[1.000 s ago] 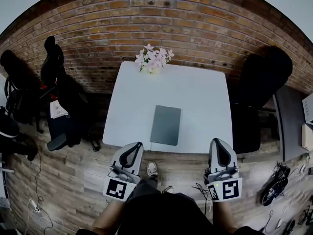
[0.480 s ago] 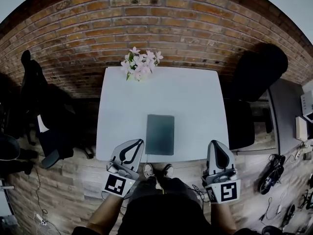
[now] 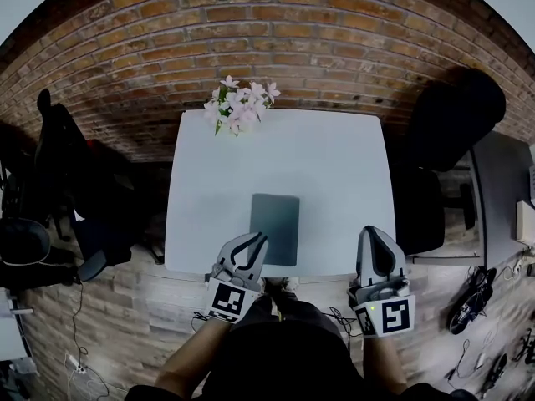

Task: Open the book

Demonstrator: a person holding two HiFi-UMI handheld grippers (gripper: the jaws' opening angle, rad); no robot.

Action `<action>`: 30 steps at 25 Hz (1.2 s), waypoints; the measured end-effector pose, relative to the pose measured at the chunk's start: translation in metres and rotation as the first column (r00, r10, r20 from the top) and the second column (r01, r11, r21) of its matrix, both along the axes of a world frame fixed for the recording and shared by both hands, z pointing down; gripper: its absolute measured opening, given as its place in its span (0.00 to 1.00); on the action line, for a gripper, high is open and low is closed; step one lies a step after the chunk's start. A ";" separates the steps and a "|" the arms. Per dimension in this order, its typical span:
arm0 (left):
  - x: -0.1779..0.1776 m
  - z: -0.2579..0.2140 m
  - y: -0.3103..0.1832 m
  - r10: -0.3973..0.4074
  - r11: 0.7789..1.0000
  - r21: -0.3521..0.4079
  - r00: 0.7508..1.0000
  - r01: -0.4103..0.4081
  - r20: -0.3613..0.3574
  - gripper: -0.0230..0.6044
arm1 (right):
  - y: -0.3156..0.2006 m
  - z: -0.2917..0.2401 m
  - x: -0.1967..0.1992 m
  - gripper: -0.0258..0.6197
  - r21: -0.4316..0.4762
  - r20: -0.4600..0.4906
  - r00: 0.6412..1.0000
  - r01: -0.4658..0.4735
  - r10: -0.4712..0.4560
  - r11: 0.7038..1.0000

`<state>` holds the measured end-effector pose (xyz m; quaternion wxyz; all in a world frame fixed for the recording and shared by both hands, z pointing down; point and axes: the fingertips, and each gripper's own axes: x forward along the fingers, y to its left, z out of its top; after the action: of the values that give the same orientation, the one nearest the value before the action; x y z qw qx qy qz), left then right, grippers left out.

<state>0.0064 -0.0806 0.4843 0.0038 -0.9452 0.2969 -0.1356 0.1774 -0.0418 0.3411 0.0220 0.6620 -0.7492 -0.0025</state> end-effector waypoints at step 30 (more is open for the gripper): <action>0.085 0.208 0.084 0.340 0.940 -0.180 0.826 -0.289 0.449 0.45 | 0.010 0.040 0.030 0.06 -0.076 0.014 1.000 0.024 -0.023 0.997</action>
<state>0.0911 0.0038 0.6919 0.0492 -0.9179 0.1194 -0.3753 0.2074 -0.0321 0.3810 0.0423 0.6519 -0.7565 0.0299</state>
